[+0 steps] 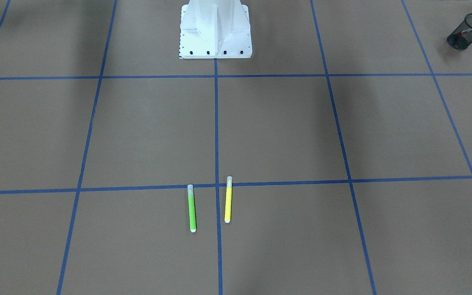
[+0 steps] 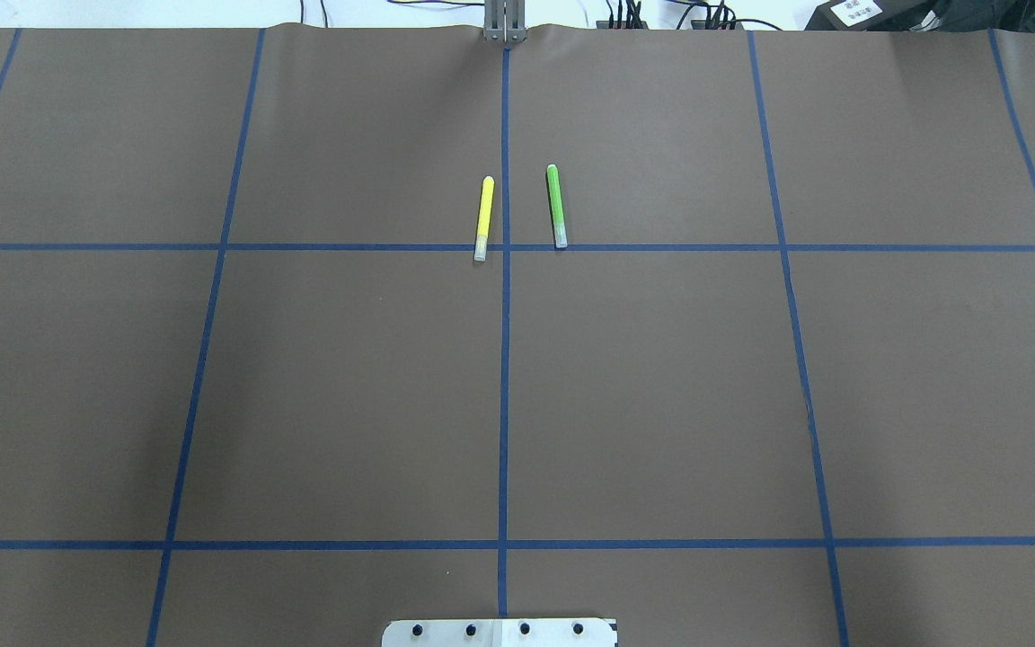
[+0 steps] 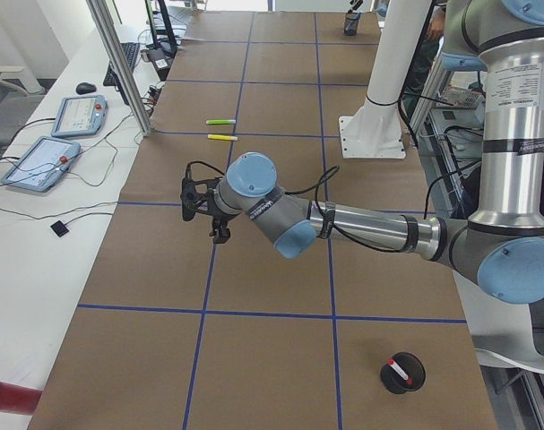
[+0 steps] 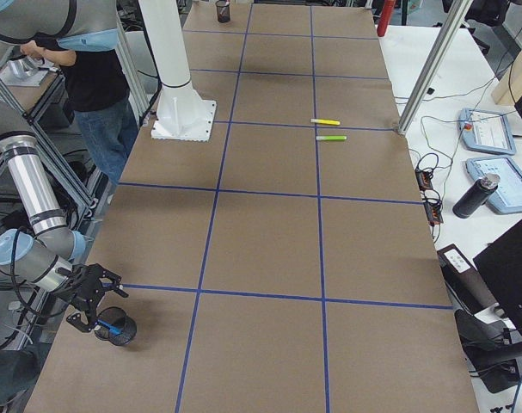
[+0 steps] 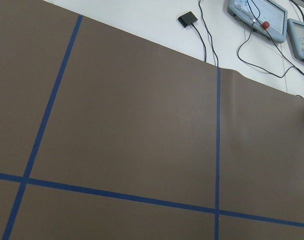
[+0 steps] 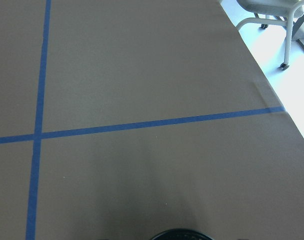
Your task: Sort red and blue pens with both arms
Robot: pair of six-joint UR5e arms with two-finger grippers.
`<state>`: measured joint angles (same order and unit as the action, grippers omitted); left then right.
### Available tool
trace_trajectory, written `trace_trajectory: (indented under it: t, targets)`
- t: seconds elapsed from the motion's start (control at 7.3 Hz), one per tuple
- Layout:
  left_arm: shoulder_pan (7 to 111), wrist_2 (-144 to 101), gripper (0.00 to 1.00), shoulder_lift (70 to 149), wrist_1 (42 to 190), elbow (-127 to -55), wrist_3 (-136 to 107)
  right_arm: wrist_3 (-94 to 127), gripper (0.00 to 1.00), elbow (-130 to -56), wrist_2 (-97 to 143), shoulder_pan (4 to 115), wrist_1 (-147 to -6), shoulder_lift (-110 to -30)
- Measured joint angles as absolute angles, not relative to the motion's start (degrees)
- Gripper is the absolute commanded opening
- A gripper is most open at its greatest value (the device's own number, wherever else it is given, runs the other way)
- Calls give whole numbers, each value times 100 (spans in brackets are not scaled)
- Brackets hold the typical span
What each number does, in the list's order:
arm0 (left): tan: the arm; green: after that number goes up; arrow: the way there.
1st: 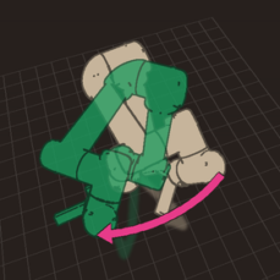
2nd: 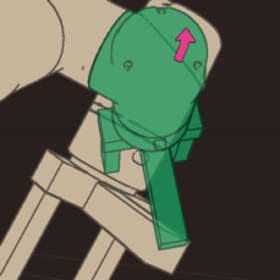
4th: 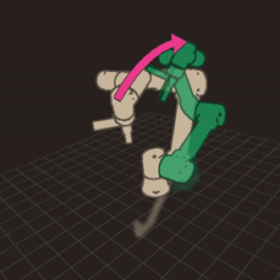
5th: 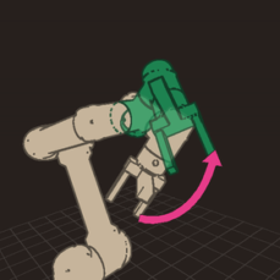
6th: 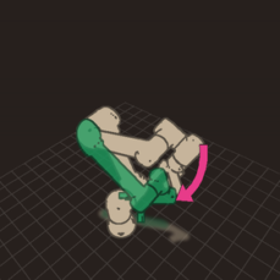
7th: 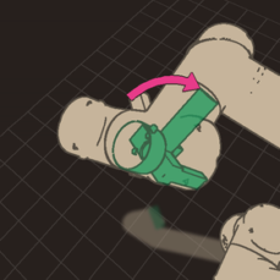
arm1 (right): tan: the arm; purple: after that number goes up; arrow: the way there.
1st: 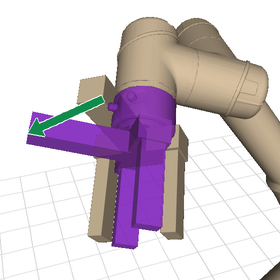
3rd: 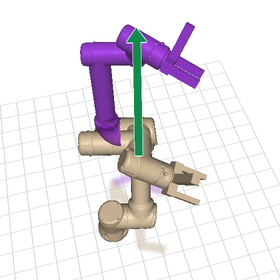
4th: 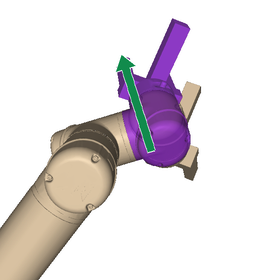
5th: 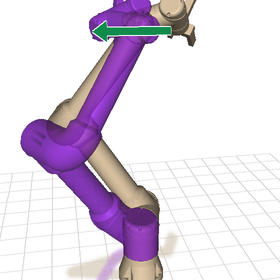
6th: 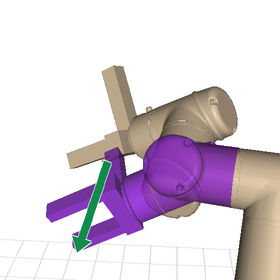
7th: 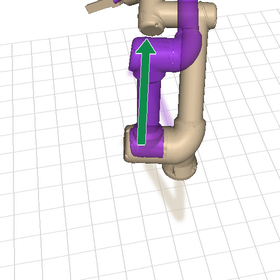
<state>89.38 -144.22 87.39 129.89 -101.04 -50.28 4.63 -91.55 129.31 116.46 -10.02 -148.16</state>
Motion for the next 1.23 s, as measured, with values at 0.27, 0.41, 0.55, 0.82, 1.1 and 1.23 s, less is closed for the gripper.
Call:
trace_trajectory:
  t: [0.27,0.41,0.55,0.82,1.1,1.23]
  targets:
    - [8929,-14431,100,8737,12988,-10114,-5079,465,100,-9552,13255,11717,-2120,-14083]
    - [8917,-14436,100,8734,12989,-10116,-5115,464,100,-9649,13396,11731,-2882,-13474]
    - [8896,-14439,100,8717,12990,-10116,-5132,460,100,-9711,13458,11677,-3678,-12867]
    - [8844,-14439,100,8674,12988,-10115,-5117,463,100,-9755,13462,11186,-5392,-11534]
    - [8680,-14398,100,8636,12980,-10098,-5045,468,100,-9760,13450,10481,-6969,-10177]
    - [8541,-14366,100,8627,12969,-10079,-4966,469,100,-9760,13415,10112,-7633,-9576]
